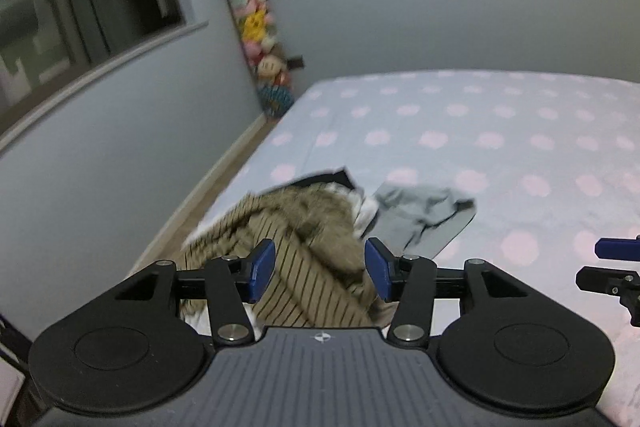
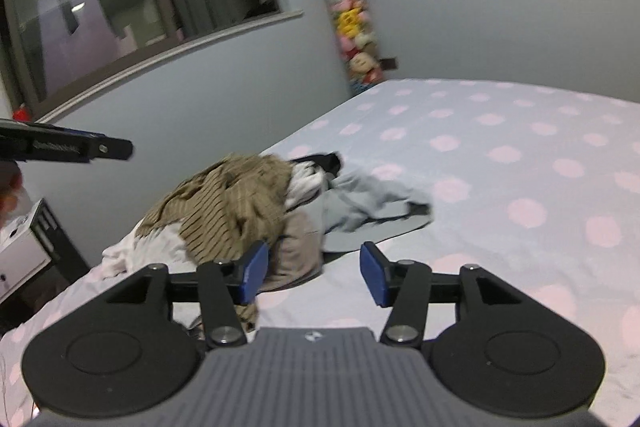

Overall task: Fold clothes
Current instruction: 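Close the left gripper on the pants waistband while the right gripper grasps it too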

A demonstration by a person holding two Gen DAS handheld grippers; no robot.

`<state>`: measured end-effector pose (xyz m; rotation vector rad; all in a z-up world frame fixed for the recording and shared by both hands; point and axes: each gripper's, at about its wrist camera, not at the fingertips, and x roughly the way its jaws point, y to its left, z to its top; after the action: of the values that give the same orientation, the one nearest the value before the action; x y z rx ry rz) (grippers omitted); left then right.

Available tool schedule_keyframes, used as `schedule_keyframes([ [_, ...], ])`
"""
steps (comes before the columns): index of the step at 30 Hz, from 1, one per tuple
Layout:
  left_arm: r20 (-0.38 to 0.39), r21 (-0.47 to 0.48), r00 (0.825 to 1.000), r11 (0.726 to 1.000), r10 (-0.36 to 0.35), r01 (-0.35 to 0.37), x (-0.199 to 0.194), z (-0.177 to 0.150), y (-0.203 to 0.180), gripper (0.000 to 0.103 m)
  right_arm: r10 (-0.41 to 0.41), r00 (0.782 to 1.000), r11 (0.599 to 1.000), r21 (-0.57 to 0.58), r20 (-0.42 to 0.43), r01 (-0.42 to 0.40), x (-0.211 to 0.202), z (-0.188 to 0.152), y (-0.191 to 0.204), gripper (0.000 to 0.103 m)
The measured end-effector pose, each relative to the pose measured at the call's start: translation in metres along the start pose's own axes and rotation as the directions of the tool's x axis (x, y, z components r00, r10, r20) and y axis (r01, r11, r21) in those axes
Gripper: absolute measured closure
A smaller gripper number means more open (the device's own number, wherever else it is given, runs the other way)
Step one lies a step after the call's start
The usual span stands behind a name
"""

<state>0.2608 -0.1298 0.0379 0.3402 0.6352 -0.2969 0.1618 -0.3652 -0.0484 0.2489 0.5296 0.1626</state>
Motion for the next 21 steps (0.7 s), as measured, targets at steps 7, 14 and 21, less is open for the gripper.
schedule_keyframes([
  [7, -0.075, -0.103, 0.997, 0.995, -0.019, 0.011, 0.094, -0.026, 0.037, 0.05, 0.063, 0.995, 0.995, -0.077, -0.083, -0.07, 0.096, 0.002, 0.037, 0.048],
  [14, -0.089, -0.187, 0.995, 0.982, -0.051, 0.033, 0.174, -0.026, 0.058, 0.047, 0.083, 0.988, 0.988, -0.118, -0.129, -0.098, 0.193, 0.011, 0.058, 0.047],
  [21, -0.091, -0.285, 0.992, 0.957, -0.085, 0.056, 0.216, -0.028, 0.072, 0.085, 0.066, 0.984, 0.991, -0.105, -0.168, -0.085, 0.252, 0.011, 0.061, 0.082],
])
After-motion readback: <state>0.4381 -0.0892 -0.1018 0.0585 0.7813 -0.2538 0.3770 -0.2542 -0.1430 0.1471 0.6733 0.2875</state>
